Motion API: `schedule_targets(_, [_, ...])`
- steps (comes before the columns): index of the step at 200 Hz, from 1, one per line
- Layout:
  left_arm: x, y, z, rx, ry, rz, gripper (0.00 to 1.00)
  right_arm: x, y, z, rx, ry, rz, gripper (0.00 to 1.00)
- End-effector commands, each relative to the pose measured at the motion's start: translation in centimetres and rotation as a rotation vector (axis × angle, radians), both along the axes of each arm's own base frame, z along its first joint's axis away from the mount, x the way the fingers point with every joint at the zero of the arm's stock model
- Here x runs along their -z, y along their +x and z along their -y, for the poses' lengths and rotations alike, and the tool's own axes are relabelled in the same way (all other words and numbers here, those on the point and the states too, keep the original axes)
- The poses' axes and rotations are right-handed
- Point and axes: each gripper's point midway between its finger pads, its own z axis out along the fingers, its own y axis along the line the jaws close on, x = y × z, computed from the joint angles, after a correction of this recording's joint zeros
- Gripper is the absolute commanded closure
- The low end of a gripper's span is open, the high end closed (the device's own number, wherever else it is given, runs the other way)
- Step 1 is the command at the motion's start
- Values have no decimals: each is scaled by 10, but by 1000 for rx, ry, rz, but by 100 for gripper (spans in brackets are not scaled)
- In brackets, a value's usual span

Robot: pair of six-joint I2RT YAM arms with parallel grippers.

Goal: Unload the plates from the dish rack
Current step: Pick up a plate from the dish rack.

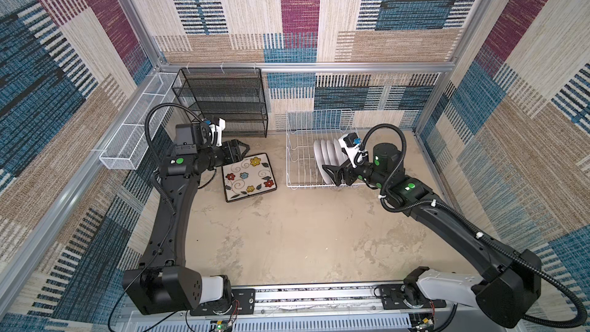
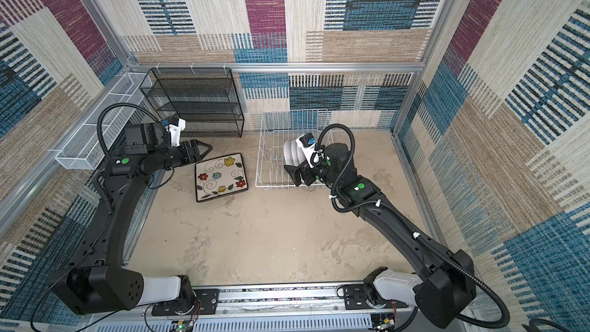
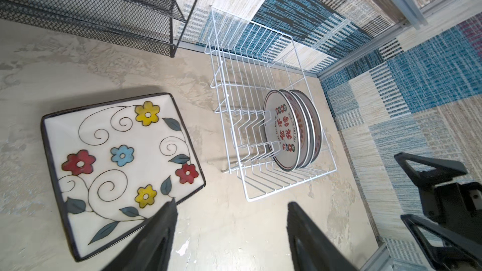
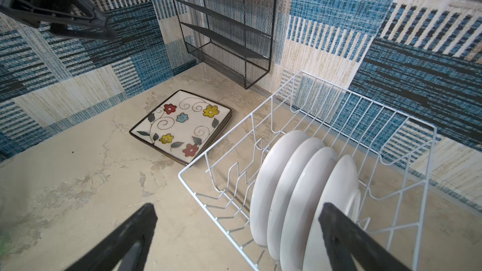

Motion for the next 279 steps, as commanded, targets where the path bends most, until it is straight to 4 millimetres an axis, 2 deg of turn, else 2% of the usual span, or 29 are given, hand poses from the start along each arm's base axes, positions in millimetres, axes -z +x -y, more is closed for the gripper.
schedule_targets(1, [-2, -3, 3, -64, 6, -12, 31, 3, 0, 6, 35, -3, -15, 0])
schedule_targets(49, [-14, -10, 46, -1, -13, 39, 31, 7, -1, 10, 50, -3, -20, 0])
schedule_targets(85, [-10, -6, 87, 74, -37, 33, 31, 9, 2, 18, 106, -3, -32, 0])
schedule_targets(135, [10, 2, 147, 186, -57, -32, 33, 25, -1, 24, 130, -24, -82, 0])
schedule_targets(171, [25, 11, 175, 229, -83, -113, 37, 34, -3, 28, 134, -14, -144, 0])
schedule_targets(191, [42, 15, 196, 256, -76, -155, 39, 39, -1, 33, 142, -3, -190, 0])
schedule_targets(235, [80, 26, 223, 248, -66, -259, 48, 39, 6, 46, 167, 39, -233, 0])
schedule_targets(257, [93, 33, 232, 252, -59, -281, 56, 36, 7, 50, 178, 50, -221, 0])
schedule_targets(279, [101, 41, 239, 254, -58, -296, 58, 32, 8, 52, 185, 57, -206, 0])
